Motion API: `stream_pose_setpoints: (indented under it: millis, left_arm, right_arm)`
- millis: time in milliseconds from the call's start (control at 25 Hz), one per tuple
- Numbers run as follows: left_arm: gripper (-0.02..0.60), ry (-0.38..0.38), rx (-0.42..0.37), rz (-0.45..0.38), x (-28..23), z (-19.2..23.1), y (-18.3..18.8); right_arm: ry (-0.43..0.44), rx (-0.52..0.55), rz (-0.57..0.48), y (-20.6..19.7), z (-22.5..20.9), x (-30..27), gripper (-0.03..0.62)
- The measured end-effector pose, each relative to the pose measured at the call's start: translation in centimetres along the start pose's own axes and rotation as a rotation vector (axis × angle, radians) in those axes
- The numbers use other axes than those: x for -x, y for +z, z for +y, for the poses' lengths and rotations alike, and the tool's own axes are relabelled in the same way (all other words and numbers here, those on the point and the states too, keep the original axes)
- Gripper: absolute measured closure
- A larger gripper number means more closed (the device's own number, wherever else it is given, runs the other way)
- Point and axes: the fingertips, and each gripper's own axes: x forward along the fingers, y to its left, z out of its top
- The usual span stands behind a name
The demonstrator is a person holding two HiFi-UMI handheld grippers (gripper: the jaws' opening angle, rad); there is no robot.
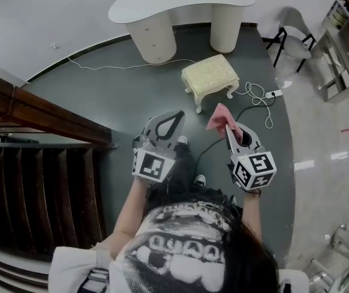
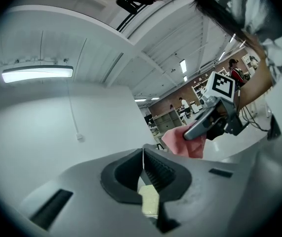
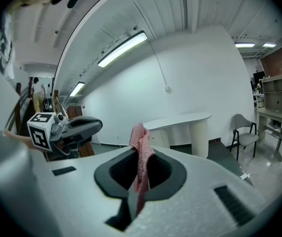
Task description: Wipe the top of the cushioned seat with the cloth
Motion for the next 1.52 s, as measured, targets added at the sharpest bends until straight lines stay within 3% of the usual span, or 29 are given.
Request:
stream_pose_setpoints:
  millis: [480, 1080, 1520]
  left_arm:
    - [0.575, -0.081, -0.036, -0.017, -7.1, 5.4, -3.9]
    - [0.575, -0.211, 0.010, -0.058, -17.3, 21.4, -13.7]
    - [0.575, -0.260, 0.056, -0.093, -20.4, 25.4, -17.4]
  right_arm:
    - [-0.050, -0.029, 0.012, 1.7, -4.1, -8.9, 0.582]
    - [-0.139, -0.064, 0.092, 5.1, -7.7, -30.0, 0.582]
    - [-0.174, -0.055, 0.157, 4.5, -9.0, -36.5, 0.582]
